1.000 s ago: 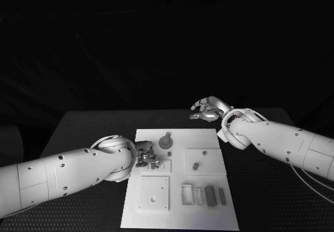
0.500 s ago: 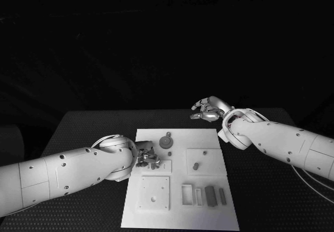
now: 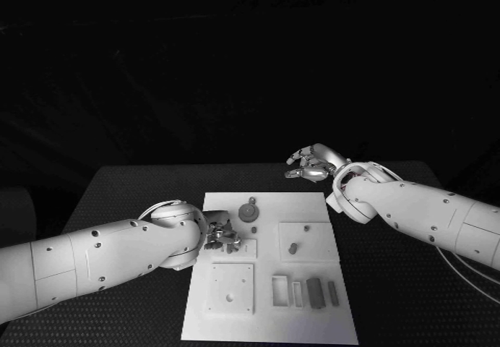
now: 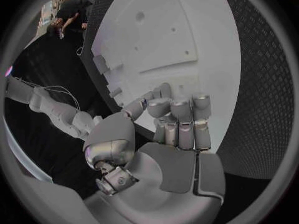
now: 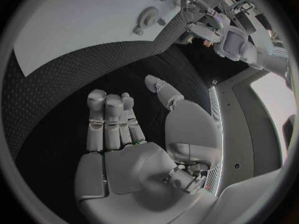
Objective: Assemble the parts on the task board
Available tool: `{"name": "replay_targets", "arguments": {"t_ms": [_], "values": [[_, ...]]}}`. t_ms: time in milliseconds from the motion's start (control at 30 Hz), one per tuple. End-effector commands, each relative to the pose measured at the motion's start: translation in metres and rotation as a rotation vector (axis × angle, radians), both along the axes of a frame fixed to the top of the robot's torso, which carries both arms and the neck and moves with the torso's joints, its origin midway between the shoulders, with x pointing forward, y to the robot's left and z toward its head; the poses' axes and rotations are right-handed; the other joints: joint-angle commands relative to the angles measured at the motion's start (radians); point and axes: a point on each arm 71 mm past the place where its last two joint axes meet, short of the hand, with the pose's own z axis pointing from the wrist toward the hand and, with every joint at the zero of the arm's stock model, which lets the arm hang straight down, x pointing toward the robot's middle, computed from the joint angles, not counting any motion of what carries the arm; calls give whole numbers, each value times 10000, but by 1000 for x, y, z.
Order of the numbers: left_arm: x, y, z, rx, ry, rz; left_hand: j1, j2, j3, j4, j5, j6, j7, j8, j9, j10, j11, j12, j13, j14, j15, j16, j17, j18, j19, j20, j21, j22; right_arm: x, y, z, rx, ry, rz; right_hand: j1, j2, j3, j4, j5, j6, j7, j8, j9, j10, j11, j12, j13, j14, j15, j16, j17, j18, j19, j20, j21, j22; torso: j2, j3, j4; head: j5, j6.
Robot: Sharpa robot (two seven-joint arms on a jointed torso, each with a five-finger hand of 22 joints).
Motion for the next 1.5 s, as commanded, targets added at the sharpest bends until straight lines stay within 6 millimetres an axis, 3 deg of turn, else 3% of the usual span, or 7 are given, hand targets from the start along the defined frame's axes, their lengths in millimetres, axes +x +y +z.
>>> {"name": "replay_targets", "arguments": {"t_ms": [33,433,633,1167,1500], "values": [[-5,-6,-6,191,351,-342,24,189,17,69,58,1949,-1090,-8,-16,-428,-445,73,-19,-28,-7,26,-14,187,68,-1061,-58,17,0,1,0,-16,71,110,-26,48,-33,3,35,-3,67,62,-13,-81,-18,51,-13,-47,5,42,-12,629,81,-1,-64,63,2,-3,17,2,5],[-6,-6,-7,265,512,-376,-96,212,-37,125,-21,1941,-1083,2,-30,-434,-436,86,-40,-40,-6,24,-26,179,63,-1048,-73,33,0,0,0,-20,74,101,-25,51,-33,5,114,-3,67,64,-15,-84,-18,66,-34,-49,4,47,-19,629,82,1,-68,66,11,-2,-7,6,20],[-5,-5,-7,289,484,-290,-199,280,-34,279,-328,1928,-1082,9,-46,-443,-434,93,-65,-52,-10,22,-37,186,51,-1047,-101,45,-1,0,0,-19,70,89,-28,49,-35,6,146,-3,67,65,-16,-86,-18,72,-42,-49,4,49,-22,629,83,1,-68,68,7,-6,10,8,-4],[-2,1,-8,265,694,53,-453,577,171,135,-25,1935,-1085,42,-64,-459,-436,133,-89,-59,21,59,-30,174,-11,-1029,-110,115,-1,-2,0,-27,67,54,-28,42,-35,10,271,-2,67,70,-19,-94,-18,94,-76,-57,5,51,-35,629,81,4,-76,72,6,-9,8,20,-9],[-3,1,-9,320,772,23,-590,606,354,-125,468,1978,-1111,85,-83,-468,-465,179,-95,26,55,38,-71,178,4,-1013,-103,172,0,-2,0,-29,70,59,-27,43,-35,12,318,-2,67,71,-20,-96,-17,103,-88,-59,5,54,-39,629,82,5,-78,74,9,-12,12,26,-20]]}}
